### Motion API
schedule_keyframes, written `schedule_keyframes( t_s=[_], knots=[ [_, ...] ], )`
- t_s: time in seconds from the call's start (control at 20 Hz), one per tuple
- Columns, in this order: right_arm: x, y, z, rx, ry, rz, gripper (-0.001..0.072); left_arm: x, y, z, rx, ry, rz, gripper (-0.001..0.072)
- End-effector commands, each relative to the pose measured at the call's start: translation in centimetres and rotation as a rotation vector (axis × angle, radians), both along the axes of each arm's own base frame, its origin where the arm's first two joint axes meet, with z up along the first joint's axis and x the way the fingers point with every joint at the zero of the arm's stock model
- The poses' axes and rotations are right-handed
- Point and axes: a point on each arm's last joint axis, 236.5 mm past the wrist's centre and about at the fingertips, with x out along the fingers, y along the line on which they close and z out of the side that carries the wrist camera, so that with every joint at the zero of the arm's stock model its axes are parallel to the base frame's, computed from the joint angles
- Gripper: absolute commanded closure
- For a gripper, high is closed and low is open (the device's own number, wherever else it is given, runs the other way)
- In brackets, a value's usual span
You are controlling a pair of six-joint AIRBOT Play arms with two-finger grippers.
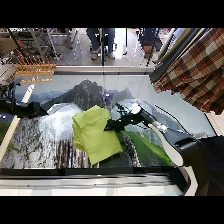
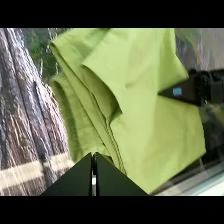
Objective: Fold the clothes and pants, and hang the long-sleeved shirts on hangers.
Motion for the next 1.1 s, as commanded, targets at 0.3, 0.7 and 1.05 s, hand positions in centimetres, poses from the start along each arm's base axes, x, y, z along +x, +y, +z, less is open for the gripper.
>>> schedule_keyframes(
  t_s=[0.3, 0.7, 1.05],
  knots=[
    [3.0, -10.3, 22.3, -0.027, -0.352, -0.059, 0.0701, -3.8, -1.1, -0.3, -0.020, 0.116, -0.120, 0.0694],
    [-10.4, -44.4, 29.4, -0.372, -0.343, -0.898, 0.0701, -4.4, -1.3, -0.4, -0.024, 0.135, -0.136, 0.0695],
    [-31.5, -49.7, 9.8, -0.388, 0.407, -1.468, 0.0700, -2.8, -0.9, -0.3, -0.002, 0.060, -0.123, 0.0694]
  ],
)
